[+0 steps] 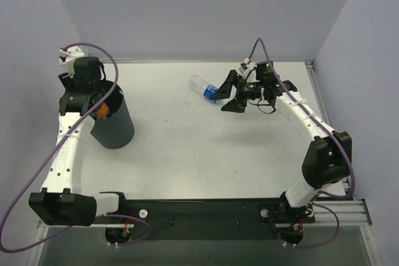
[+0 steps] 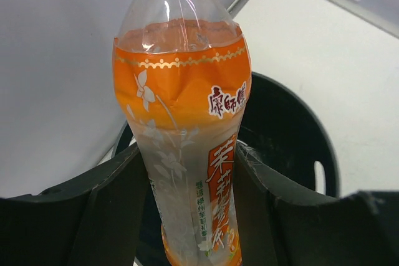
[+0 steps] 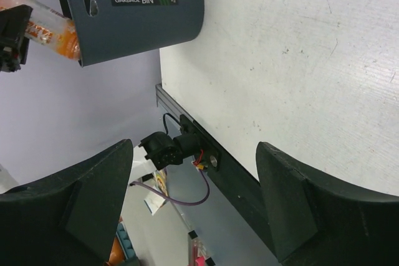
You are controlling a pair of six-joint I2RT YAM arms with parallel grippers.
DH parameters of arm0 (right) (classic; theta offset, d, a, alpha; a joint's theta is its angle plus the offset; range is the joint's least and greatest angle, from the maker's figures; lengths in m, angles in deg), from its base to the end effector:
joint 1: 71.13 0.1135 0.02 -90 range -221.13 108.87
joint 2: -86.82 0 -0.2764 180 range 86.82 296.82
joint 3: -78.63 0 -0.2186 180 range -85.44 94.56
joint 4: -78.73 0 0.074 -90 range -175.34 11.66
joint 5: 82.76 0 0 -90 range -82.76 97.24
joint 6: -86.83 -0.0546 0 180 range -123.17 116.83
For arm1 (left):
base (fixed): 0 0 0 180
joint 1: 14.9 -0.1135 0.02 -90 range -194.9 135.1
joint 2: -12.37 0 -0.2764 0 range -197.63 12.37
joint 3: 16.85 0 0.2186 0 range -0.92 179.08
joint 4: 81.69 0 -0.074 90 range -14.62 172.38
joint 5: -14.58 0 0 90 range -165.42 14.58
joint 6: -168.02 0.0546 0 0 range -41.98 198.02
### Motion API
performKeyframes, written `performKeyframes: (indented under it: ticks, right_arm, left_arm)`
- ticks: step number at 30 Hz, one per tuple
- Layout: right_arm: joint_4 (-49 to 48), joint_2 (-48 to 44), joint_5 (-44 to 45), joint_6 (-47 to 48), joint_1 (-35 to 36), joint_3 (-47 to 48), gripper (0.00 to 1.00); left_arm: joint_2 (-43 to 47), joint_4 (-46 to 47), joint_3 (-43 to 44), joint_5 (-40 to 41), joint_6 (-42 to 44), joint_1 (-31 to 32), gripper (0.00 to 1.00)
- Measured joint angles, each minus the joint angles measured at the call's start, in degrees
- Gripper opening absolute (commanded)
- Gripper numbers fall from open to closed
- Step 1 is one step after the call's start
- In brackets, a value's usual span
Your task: Put the plastic bottles in the bin
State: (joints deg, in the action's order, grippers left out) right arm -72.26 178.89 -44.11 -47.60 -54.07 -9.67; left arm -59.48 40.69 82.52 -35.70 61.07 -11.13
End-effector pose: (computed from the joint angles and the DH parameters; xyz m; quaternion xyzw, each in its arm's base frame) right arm 0.3152 0.1413 0.3353 -0.0284 0.8077 0.5540 0.1997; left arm 0.2299 0.0198 0.4190 -0.2620 0.7901 0.2051 0.5148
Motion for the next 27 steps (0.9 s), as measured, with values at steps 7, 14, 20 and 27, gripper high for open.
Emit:
performKeyframes:
  ticks: [7,14,20,27]
  right_arm:
    - [1.4,0.0,1.1,1.4,0.0,0.0,0.75]
    - [4.6,1.3,5.0,4.3,0.0,2.6,0.76]
    - [8.9,6.0,11.9,9.7,0.5,10.3,0.76]
    - [15.4,17.2,24.6,20.7,3.0,24.5,0.76]
  left_arm:
    - [-0.9,1.1,-4.3,-2.3,-0.1,-3.3,0.93]
    - [-0.9,2.2,-4.3,-4.3,-0.4,-3.2,0.97]
    - [-1.0,1.8,-3.1,-5.8,-0.7,-3.2,0.97]
    - [-2.0,0.9,4.2,-8.4,-1.1,0.1,0.97]
